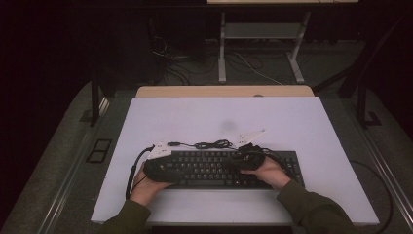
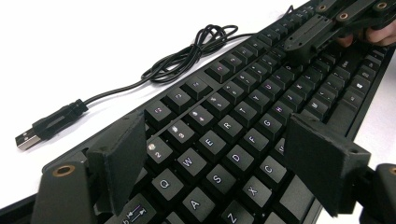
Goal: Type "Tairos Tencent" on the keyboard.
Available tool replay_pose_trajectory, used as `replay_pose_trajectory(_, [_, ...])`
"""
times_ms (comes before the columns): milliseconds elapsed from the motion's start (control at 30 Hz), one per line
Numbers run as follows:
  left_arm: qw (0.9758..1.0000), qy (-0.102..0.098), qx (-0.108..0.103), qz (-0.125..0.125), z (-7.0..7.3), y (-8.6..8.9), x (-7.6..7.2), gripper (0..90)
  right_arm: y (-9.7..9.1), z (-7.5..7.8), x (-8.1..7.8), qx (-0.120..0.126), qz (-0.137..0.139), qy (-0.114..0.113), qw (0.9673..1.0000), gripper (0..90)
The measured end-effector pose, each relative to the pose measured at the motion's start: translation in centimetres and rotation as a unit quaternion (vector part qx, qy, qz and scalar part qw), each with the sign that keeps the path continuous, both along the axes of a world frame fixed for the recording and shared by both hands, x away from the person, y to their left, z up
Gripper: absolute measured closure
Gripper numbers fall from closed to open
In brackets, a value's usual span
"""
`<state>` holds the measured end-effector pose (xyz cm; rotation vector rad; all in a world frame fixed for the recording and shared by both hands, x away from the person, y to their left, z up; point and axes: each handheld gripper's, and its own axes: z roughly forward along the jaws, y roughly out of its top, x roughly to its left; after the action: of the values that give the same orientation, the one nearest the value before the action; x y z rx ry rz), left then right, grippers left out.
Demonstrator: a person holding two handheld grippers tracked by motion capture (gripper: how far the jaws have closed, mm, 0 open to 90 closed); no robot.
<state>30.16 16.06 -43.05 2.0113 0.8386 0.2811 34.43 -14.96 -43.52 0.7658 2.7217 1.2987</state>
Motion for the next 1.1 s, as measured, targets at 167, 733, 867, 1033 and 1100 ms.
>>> replay_pose_trajectory(167, [1.0000, 0.000, 0.000, 0.002, 0.01, 0.00, -0.02, 20.1, 0.04, -0.10, 0.01, -0.004, 0.000, -0.001, 1.0000, 89.4])
replay_pose_trajectory(733, [1.0000, -0.003, 0.000, 0.004, 0.13, 0.16, -0.04, 20.2, 0.15, -0.29, 0.04, -0.007, 0.002, 0.001, 1.0000, 89.4])
replay_pose_trajectory(867, [1.0000, -0.004, 0.001, 0.004, 0.17, 0.17, -0.05, 20.4, -0.01, -0.04, 0.03, 0.001, -0.001, 0.001, 1.0000, 89.3])
replay_pose_trajectory(1033, [1.0000, -0.006, 0.003, 0.003, 0.23, 0.20, -0.08, 20.9, -0.20, 0.17, 0.07, 0.011, -0.006, 0.002, 0.9999, 87.4])
replay_pose_trajectory(1100, [1.0000, -0.007, 0.002, 0.003, 0.27, 0.22, -0.09, 21.2, -0.30, 0.28, 0.09, 0.016, -0.006, 0.002, 0.9998, 85.1])
